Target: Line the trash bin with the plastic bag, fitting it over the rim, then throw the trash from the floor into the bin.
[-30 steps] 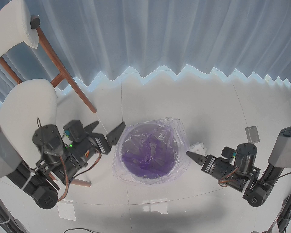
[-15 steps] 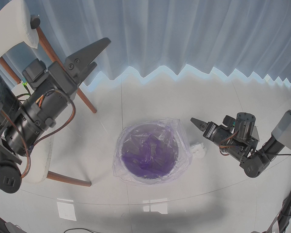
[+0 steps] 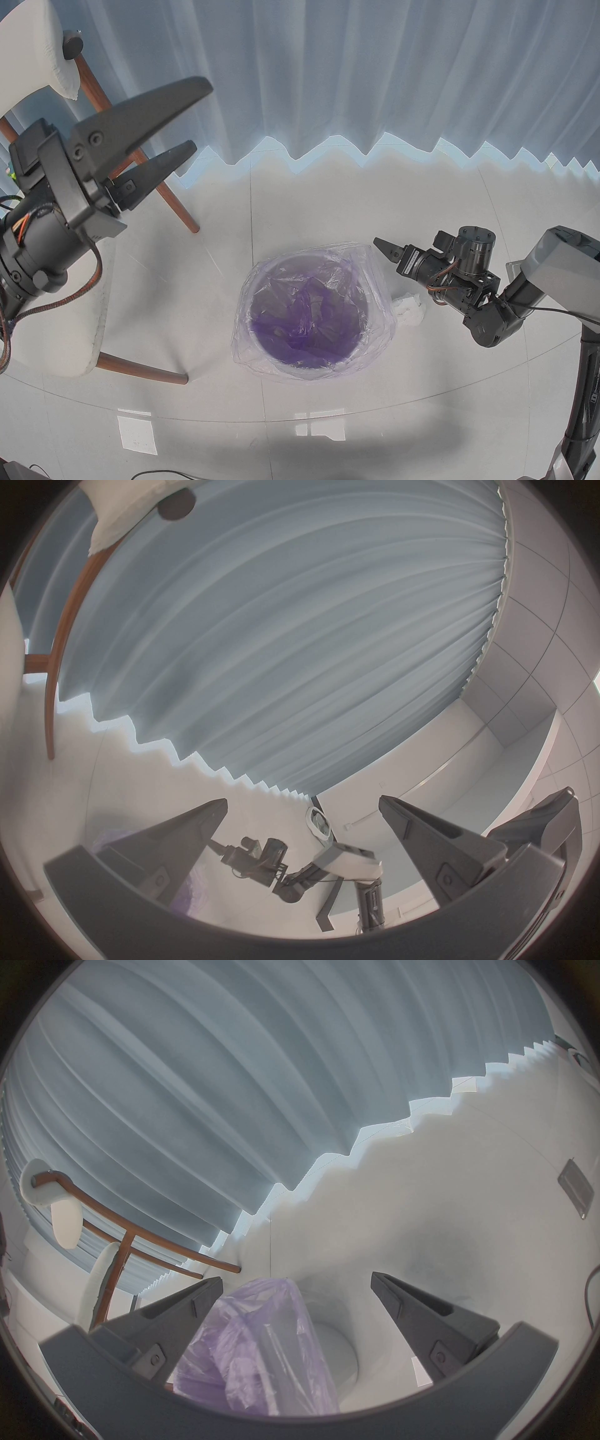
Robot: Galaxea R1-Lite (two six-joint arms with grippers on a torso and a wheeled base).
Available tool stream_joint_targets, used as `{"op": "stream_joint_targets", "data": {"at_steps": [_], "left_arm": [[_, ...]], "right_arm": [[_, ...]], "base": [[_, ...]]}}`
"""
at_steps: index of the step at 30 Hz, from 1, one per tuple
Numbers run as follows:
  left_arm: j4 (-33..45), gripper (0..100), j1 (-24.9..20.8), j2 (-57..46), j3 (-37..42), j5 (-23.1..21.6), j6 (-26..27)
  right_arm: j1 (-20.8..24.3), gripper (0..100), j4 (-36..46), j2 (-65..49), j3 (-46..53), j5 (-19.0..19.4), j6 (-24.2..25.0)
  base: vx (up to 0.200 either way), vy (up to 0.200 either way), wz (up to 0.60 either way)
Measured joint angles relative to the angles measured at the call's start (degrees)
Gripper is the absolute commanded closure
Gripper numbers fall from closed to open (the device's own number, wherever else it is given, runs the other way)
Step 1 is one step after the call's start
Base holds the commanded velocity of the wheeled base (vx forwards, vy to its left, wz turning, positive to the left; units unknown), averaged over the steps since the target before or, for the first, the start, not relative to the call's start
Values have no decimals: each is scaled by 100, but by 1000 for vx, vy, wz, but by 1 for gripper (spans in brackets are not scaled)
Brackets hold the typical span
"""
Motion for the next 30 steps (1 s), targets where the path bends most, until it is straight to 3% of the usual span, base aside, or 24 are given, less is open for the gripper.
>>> {"op": "stream_joint_targets", "data": {"at_steps": [15, 16, 30], "left_arm": [[41, 0, -383, -72, -7, 22, 276], [41, 0, -389, -72, 12, 18, 297], [39, 0, -457, -60, 74, 18, 374]], "right_arm": [[138, 0, 6, 802, -631, 32, -30], [151, 100, 9, 828, -638, 29, -28], [-11, 100, -62, 1211, -774, -13, 29]], "base": [[0, 0, 0], [0, 0, 0], [0, 0, 0]]}}
